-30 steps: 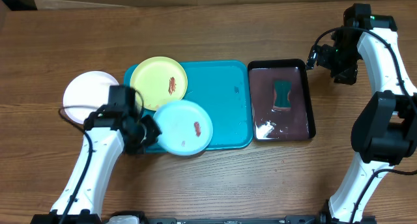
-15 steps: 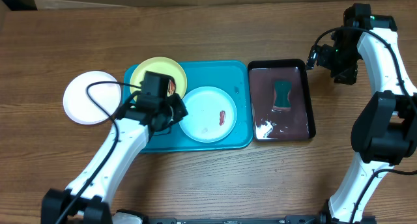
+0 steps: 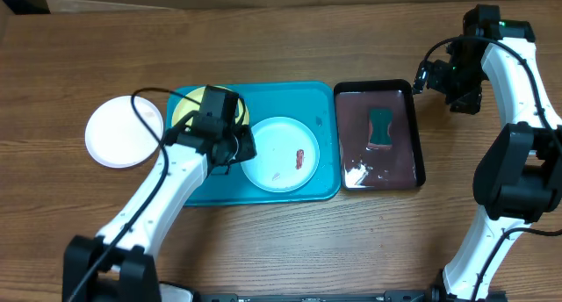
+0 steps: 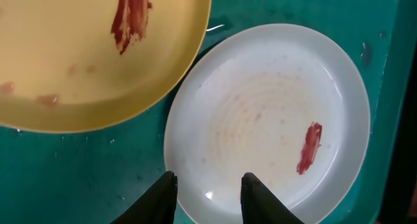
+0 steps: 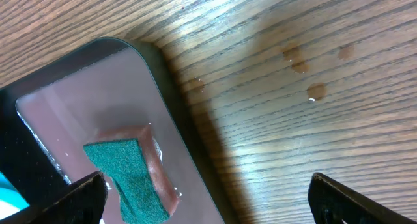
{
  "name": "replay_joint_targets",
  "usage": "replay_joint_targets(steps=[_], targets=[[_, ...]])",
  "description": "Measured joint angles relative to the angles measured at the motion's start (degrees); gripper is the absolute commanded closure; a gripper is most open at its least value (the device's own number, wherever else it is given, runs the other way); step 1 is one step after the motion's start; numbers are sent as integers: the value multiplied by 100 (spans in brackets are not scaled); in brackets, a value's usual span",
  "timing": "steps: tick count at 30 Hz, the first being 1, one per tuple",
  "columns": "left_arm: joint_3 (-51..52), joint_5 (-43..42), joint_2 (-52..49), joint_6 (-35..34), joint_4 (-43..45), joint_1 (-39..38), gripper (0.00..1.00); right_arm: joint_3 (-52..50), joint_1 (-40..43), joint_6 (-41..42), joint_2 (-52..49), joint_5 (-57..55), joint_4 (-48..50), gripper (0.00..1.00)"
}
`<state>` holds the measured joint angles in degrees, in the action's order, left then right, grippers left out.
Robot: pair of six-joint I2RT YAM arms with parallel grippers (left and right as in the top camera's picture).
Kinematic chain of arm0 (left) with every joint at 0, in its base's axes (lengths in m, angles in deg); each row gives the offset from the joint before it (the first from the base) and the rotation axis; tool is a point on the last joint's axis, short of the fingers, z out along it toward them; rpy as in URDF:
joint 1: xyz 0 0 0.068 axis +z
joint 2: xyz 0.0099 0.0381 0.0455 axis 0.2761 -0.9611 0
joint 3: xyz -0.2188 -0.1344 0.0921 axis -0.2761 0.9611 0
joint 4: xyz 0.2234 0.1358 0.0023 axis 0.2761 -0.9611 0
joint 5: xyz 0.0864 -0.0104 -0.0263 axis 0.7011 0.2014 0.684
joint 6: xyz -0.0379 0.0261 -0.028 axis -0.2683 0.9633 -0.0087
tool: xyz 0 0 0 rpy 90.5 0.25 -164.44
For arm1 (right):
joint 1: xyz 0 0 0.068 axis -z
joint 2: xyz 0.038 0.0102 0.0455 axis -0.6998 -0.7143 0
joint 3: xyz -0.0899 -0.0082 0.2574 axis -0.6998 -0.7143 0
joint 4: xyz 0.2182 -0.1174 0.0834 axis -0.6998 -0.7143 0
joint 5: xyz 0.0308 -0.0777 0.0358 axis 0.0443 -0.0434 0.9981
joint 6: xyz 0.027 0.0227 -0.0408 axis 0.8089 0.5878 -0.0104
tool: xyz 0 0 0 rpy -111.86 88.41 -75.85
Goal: Clean dirty plates on tray and stack at the side
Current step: 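Pin the light-blue plate rim with the left gripper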
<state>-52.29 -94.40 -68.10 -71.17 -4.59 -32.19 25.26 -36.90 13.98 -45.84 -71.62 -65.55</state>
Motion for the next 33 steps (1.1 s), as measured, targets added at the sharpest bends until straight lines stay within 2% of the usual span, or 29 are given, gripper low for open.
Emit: replay_joint_targets(steps=[4, 9, 24, 29, 33], targets=[[-219, 22, -483, 280, -103, 0, 73, 0, 0, 0, 0, 2, 0, 0], [-267, 63, -1071, 459, -127, 2, 71, 0, 0, 0, 0, 0, 2, 0], [-280, 431, -1403, 750, 157, 2, 72, 0, 2, -2, 0, -2, 0, 0], [-297, 354, -1657, 758, 219, 2, 95, 0, 0, 0, 0, -2, 0, 0], [-389, 155, -1657, 743, 116, 2, 96, 0, 0, -2, 0, 0, 4, 0]])
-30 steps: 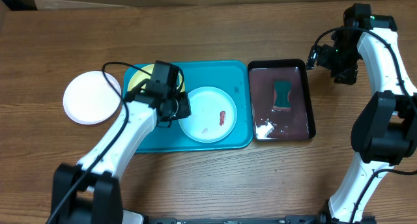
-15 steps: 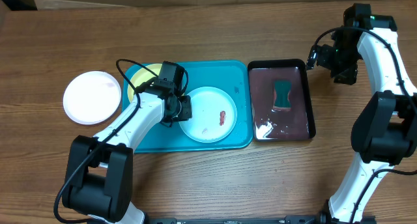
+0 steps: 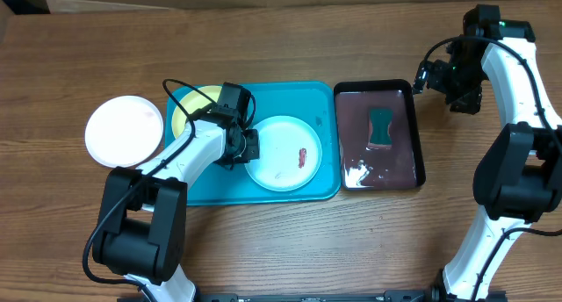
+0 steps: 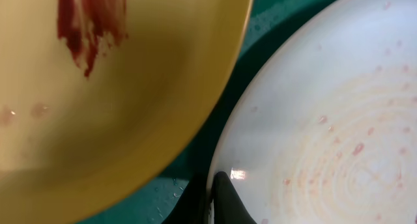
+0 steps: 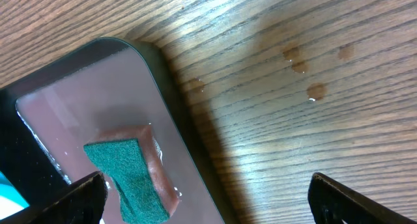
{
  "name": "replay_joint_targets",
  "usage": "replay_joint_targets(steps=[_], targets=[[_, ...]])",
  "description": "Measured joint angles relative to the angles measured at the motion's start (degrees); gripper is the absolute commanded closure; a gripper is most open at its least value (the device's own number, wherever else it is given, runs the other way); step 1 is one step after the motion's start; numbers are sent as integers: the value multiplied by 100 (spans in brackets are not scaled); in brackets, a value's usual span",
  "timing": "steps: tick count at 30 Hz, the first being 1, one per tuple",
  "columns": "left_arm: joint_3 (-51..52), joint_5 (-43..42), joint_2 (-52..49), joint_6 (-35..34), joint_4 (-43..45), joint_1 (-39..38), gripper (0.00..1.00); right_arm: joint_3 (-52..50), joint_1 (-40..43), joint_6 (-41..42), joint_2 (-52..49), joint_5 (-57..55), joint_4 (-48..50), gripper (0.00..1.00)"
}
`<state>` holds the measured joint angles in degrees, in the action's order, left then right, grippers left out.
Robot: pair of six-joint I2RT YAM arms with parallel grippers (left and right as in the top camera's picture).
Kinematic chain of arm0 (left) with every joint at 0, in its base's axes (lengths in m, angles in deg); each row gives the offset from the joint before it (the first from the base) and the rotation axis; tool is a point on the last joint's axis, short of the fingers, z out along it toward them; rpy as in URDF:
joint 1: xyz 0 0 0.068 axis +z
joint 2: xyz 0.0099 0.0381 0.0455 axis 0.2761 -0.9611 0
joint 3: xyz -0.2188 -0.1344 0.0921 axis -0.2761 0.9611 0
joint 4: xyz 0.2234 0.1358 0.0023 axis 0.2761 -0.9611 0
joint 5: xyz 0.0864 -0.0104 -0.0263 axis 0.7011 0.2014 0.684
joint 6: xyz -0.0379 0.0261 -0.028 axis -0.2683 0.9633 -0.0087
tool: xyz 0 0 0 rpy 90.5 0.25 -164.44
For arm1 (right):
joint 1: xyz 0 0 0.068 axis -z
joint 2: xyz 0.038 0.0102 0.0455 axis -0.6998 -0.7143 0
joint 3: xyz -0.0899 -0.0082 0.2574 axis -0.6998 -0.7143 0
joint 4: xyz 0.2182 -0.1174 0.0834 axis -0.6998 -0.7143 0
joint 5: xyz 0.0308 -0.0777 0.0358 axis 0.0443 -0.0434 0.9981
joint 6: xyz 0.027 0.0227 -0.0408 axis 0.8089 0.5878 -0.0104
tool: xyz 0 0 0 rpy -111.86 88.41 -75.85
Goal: Clean dirty plates on tray and stack at the side
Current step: 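Pin the light-blue plate rim with the left gripper, then lower the right gripper into the black tray and grasp the sponge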
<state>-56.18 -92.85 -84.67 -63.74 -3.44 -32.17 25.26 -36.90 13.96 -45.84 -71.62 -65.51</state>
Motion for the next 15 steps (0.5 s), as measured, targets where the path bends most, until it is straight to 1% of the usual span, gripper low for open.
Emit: replay_joint_targets(steps=[2, 3, 5, 6, 7, 9, 10, 12, 15], targets=[[-13, -98, 0, -153, -223, 0, 94, 0, 2, 2, 0, 0, -4, 0], [-15, -181, 0, -262, -358, 0, 89, 0, 2, 2, 0, 2, 0, 0], [-13, -262, 0, -352, -501, 0, 74, 0, 0, 2, 0, 0, -4, 0], [-9, -302, -2, -396, -562, 0, 70, 0, 0, 2, 0, 0, -2, 0], [2, -326, -7, -442, -557, 0, 68, 0, 2, 0, 0, 0, -4, 0], [4, -352, -7, -498, -431, 0, 71, 0, 0, 2, 0, 2, -2, 0], [4, -358, -7, -501, -339, 7, 76, 0, 0, 2, 0, 0, 2, 0], [4, -356, -7, -501, -173, 11, 95, -2, 0, 2, 0, 0, 170, 0], [2, -385, -7, -474, -103, 15, 96, 0, 0, 11, 0, 15, 938, 0]])
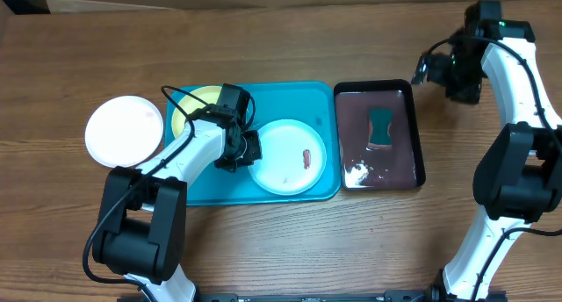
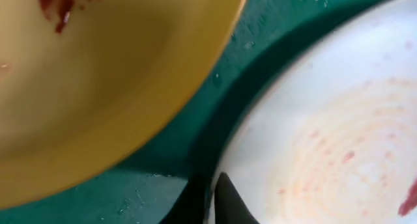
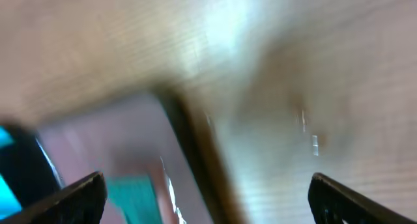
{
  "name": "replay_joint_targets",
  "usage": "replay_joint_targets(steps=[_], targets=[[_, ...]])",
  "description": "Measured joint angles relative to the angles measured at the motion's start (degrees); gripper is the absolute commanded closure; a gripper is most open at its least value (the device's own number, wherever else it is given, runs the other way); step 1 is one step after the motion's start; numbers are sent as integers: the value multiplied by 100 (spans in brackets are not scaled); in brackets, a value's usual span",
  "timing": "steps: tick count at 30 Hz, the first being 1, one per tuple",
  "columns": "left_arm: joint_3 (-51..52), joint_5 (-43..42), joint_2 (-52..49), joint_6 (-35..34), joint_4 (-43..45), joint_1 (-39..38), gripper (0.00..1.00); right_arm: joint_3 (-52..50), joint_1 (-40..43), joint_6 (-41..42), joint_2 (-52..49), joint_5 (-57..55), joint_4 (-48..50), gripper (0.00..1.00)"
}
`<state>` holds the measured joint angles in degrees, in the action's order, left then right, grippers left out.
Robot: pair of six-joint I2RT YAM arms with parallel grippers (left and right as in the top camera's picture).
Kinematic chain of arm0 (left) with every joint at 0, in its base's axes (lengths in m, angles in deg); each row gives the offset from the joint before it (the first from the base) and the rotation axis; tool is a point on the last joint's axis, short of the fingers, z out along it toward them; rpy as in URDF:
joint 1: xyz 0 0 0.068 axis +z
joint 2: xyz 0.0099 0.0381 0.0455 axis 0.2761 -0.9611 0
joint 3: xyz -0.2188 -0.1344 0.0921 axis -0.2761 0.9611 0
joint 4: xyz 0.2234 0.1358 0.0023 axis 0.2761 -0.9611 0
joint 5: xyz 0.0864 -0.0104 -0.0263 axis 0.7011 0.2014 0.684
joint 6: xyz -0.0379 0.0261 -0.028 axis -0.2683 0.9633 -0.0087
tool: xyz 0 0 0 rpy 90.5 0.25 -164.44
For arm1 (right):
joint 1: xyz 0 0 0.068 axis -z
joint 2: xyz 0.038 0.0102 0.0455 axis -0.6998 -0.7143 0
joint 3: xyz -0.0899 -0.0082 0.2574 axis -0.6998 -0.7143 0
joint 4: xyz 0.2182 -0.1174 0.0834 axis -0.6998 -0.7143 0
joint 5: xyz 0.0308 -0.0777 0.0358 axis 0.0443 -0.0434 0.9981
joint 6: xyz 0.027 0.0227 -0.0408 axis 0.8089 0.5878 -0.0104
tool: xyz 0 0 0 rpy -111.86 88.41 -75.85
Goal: Clean dirty plates on tray and stack at the side
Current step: 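Lower the right gripper into the black tray and grasp the sponge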
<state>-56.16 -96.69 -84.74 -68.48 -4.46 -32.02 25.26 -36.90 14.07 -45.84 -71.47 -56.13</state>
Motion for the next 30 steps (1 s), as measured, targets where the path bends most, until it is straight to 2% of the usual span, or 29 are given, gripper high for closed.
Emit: replay_joint_targets(steps=[2, 8, 9, 14, 17, 25, 30], targets=[[0, -15, 0, -85, -26, 0, 96, 13, 0, 24, 0, 164, 20, 0], [-4, -232, 0, -455, -225, -2, 95, 74, -7, -341, 0, 1235, -1132, 30], [-4, -264, 0, -476, -234, -7, 94, 87, -33, -415, 0, 1333, -1370, 32], [-4, -354, 0, -586, -243, -17, 90, 94, -310, -616, 0, 1196, -2389, 31], [-4, -358, 0, -588, -243, -17, 89, 94, -640, -603, 0, 874, -2472, 31], [-4, -358, 0, -588, -247, -17, 88, -531, -1794, 17, 39, -603, -1279, 28], [-4, -358, 0, -588, -251, -17, 88, -1147, -2238, 175, 44, -1434, -529, 28]])
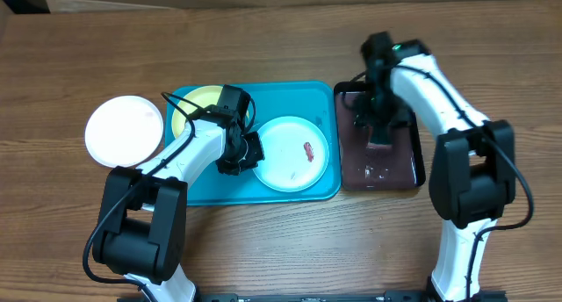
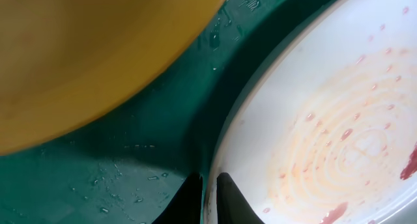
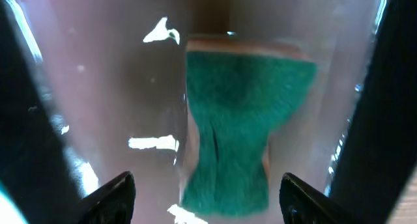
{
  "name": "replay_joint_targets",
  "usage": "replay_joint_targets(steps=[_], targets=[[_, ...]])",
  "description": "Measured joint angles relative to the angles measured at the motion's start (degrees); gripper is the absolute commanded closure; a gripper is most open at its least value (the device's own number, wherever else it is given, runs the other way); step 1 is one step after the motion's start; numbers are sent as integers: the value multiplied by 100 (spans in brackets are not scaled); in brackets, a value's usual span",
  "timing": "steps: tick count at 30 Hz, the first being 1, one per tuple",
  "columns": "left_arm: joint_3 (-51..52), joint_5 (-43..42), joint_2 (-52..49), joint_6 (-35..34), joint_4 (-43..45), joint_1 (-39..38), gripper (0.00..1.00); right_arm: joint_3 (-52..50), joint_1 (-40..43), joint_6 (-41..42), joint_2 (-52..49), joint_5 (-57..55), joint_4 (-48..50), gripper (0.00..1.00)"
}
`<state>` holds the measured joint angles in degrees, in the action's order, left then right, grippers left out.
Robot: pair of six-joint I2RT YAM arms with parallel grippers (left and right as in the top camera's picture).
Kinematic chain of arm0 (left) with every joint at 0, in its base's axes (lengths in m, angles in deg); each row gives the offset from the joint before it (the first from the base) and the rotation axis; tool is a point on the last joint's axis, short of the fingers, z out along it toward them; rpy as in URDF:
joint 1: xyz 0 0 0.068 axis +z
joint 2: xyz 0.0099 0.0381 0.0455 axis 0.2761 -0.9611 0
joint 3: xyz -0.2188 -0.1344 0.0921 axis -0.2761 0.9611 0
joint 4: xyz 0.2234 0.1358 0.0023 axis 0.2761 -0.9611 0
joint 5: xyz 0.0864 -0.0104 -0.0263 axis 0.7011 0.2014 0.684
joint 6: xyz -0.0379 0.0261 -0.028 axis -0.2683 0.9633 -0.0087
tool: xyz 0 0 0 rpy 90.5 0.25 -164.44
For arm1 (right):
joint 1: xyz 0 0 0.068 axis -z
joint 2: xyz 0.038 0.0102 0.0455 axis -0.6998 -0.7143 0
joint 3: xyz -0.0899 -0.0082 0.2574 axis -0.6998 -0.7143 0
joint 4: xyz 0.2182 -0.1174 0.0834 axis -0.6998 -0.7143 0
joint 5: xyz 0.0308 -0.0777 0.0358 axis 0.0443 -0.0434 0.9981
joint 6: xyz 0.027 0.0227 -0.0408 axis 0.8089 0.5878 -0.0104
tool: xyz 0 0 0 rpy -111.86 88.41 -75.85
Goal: Clean dirty plates on tray and stack at the side
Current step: 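Lower the right gripper into the black tray and grasp the sponge, then dip and rub the held sponge in the black tray water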
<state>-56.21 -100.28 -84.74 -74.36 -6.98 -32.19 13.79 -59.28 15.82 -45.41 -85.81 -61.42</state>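
A white plate (image 1: pixel 294 153) with a red smear lies on the teal tray (image 1: pixel 299 96); it fills the right of the left wrist view as the white plate (image 2: pixel 326 120). My left gripper (image 2: pixel 210 199) is shut on its left rim, one finger above and one below. A yellow plate (image 1: pixel 198 103) sits at the tray's back left, seen close as the yellow plate (image 2: pixel 85 55). My right gripper (image 3: pixel 208 198) hangs open over the green sponge (image 3: pixel 241 120) in the black tray (image 1: pixel 413 157), its fingers (image 3: pixel 111 198) wide on either side. From overhead, the right gripper (image 1: pixel 376 118) covers the sponge.
A clean white plate (image 1: pixel 125 131) rests on the wooden table (image 1: pixel 281 249) left of the teal tray. The black tray holds shallow water (image 3: pixel 117 87), and its dark walls (image 3: pixel 391 87) rise close on both sides of the sponge.
My right arm has come from over the bare table at the far right to above the sponge in the black tray. The left gripper stays shut on the white plate's rim, which sits slightly further right.
My left gripper was open over the white plate's left edge, with the right arm off beyond the black tray. Then the left was shut on the rim. Then the plate sat a little to the right and the right wrist view was blurred. Now the right gripper is over the sponge.
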Motion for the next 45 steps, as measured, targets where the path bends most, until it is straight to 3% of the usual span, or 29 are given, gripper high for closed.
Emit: replay_joint_targets(steps=[4, 5, 6, 7, 11, 12, 13, 15, 17, 24, 26, 29, 34, 35, 36, 38, 39, 43, 45], targets=[[0, 0, 0, 2, -7, 0, 88, -407, -9, 52, 0, -210, 302, 32], [0, 0, 0, 0, -7, 0, 88, -496, 0, 66, 0, -210, 358, 51], [0, 0, 0, 0, -9, 0, 88, -597, 17, 44, 0, -203, 417, 94], [0, 0, 0, 0, -7, 0, 88, -673, 17, 81, 0, -192, 439, 96], [0, 0, 0, 2, -7, 0, 87, -782, 22, 48, 0, -57, 315, 96], [0, 0, 0, 0, -7, 0, 87, -774, 22, -7, 0, 9, 234, 89], [0, 0, 0, 2, -9, 0, 87, -756, 22, -63, 0, 68, 144, 64], [0, 0, 0, 0, -13, 0, 86, -671, 22, -111, 0, 149, -52, 34], [0, 0, 0, 2, -13, 0, 86, -540, 28, -181, 2, 201, -122, 23], [0, 0, 0, 0, -17, 0, 86, -348, 164, -249, 9, 258, 367, 25], [0, 0, 0, 0, -20, 0, 86, -348, 203, -245, 9, 258, 391, 39], [0, 0, 0, 2, -17, 0, 86, -361, 214, -210, 9, 256, 422, 70], [0, 0, 0, 0, -15, 0, 85, -520, 214, -216, 9, 332, 525, 82], [0, 0, 0, 0, -13, 0, 85, -533, 214, -223, 9, 348, 540, 82], [0, 0, 0, 0, -13, 0, 85, -538, 212, -216, 9, 354, 553, 72], [0, 0, 0, 2, -11, 0, 85, -544, 214, -249, 9, 367, 612, 25], [0, 0, 0, 0, -11, 0, 85, -551, 216, -199, 9, 376, 675, 19], [0, 0, 0, 0, -13, 0, 84, -570, 243, -227, 9, 396, 946, 21], [0, 0, 0, 0, -13, 0, 84, -570, 254, -221, 9, 396, 962, 46]])
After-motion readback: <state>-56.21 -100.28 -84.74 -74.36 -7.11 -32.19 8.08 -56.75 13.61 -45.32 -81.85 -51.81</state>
